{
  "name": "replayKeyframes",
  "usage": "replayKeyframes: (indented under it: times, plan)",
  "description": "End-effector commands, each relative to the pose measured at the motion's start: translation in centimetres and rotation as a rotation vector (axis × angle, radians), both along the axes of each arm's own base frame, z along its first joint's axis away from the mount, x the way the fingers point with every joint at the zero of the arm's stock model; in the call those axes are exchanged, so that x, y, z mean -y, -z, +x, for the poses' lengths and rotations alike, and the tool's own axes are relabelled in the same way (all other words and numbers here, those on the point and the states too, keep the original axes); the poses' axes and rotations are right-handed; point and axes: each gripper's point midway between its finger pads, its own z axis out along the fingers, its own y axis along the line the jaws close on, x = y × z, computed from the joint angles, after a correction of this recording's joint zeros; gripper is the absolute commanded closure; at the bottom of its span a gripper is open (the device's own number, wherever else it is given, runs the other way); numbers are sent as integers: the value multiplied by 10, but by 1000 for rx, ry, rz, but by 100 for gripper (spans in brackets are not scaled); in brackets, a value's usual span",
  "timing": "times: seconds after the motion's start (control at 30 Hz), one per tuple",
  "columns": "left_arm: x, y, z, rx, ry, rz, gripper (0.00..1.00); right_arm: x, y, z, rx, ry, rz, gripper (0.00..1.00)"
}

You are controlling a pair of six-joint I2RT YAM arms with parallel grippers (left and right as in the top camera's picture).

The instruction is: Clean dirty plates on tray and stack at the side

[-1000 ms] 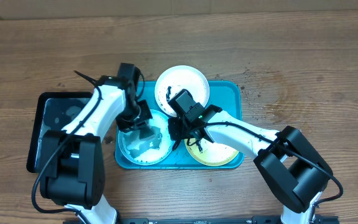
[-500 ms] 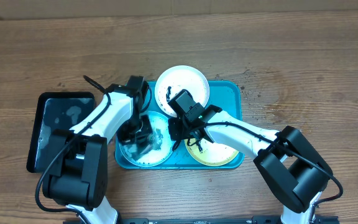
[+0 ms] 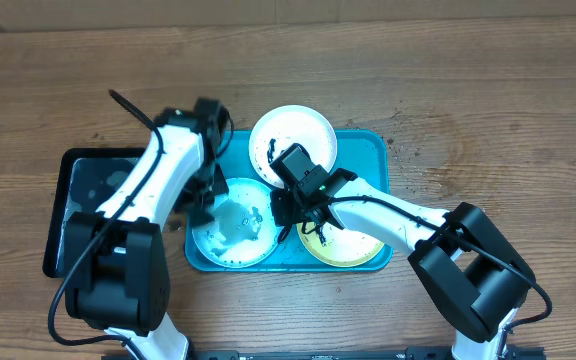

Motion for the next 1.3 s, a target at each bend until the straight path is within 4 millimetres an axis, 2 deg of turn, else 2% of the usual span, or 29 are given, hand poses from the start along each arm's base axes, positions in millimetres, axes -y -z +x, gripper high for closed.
replayKeyframes:
  times: [0.0,0.17,0.27,0.4,0.53,0.67,0.77,0.87,1.0,1.17,1.27]
  plan:
    - [-6,-40,27,143,-89,-45,96,-8,-20,10,77,-62,8,96]
    - [-36,-71,42,252,-211,-107,96,-15,-48,17,158,-129,25,96]
    - [-65,-73,40,264,-298,-117,96,-15,-66,26,243,-183,-18,96]
    - [-100,-70,34,266,-388,-121,96,-5,-93,49,377,-184,-149,96]
    - [-128,-70,31,291,-451,-116,96,2,-128,73,545,-229,-300,96]
    - [-147,-70,26,304,-511,-114,96,11,-166,92,742,-262,-517,96]
    - [-156,-70,22,305,-539,-109,96,18,-195,98,876,-286,-710,96]
    - [-162,-70,19,307,-556,-107,96,18,-220,98,981,-332,-886,96]
    - [-163,-70,19,304,-542,-106,96,3,-236,85,1055,-494,-1059,96]
    - [-163,-70,19,303,-535,-106,96,-15,-253,68,1124,-575,-1167,96]
    - [-163,-70,19,303,-535,-106,96,-33,-259,55,1172,-590,-1146,96]
